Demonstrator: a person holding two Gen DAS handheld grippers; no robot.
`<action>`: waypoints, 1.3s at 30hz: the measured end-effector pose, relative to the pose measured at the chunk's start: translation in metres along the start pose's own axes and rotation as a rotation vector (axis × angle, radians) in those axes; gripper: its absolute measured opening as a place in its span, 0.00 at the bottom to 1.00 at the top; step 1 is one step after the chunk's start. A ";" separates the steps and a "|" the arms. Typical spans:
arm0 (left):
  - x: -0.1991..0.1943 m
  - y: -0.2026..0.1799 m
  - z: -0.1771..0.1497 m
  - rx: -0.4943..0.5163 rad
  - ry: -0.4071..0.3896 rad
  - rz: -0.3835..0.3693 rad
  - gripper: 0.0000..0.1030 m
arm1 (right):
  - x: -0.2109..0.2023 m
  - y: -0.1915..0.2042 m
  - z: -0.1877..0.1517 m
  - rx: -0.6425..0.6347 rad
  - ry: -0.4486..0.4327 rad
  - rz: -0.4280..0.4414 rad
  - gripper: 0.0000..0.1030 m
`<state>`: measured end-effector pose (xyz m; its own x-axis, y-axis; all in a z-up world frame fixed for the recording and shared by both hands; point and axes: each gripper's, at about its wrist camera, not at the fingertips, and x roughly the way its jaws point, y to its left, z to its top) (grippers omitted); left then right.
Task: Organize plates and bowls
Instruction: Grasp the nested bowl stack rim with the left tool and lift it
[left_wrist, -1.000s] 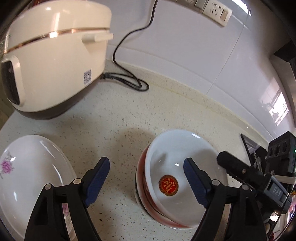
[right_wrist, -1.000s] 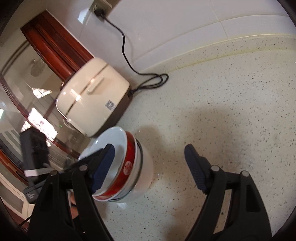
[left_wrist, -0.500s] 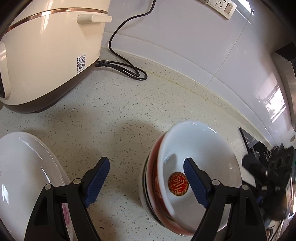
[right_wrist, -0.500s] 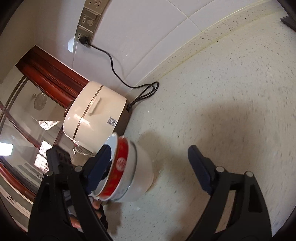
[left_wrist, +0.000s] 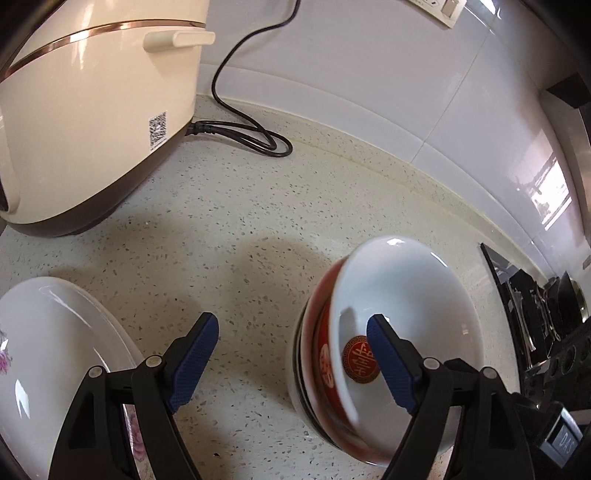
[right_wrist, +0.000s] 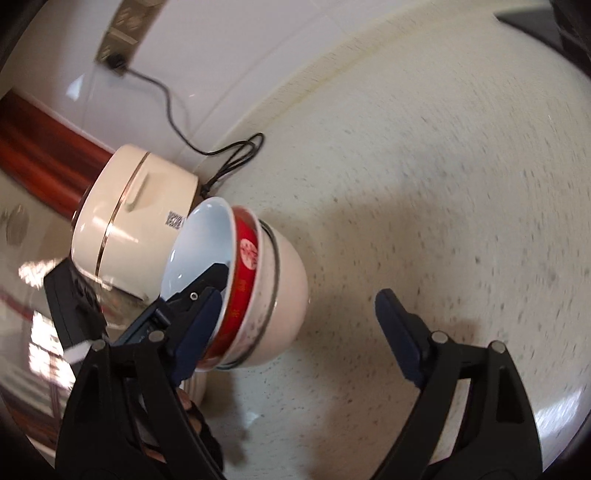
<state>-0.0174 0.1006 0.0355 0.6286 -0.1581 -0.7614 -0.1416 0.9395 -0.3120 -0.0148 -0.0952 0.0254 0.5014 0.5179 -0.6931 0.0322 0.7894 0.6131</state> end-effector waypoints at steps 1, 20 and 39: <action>0.001 0.001 0.001 -0.003 0.004 0.005 0.81 | 0.001 0.001 0.000 0.010 0.002 -0.013 0.84; 0.004 -0.009 0.005 -0.010 0.087 -0.061 0.36 | 0.017 0.007 -0.017 0.201 0.013 0.082 0.55; -0.006 -0.021 -0.009 0.031 0.105 -0.079 0.39 | 0.009 -0.006 -0.030 0.233 0.024 0.137 0.55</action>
<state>-0.0248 0.0791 0.0415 0.5533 -0.2609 -0.7911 -0.0704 0.9316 -0.3565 -0.0359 -0.0850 0.0043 0.4941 0.6249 -0.6045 0.1648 0.6154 0.7708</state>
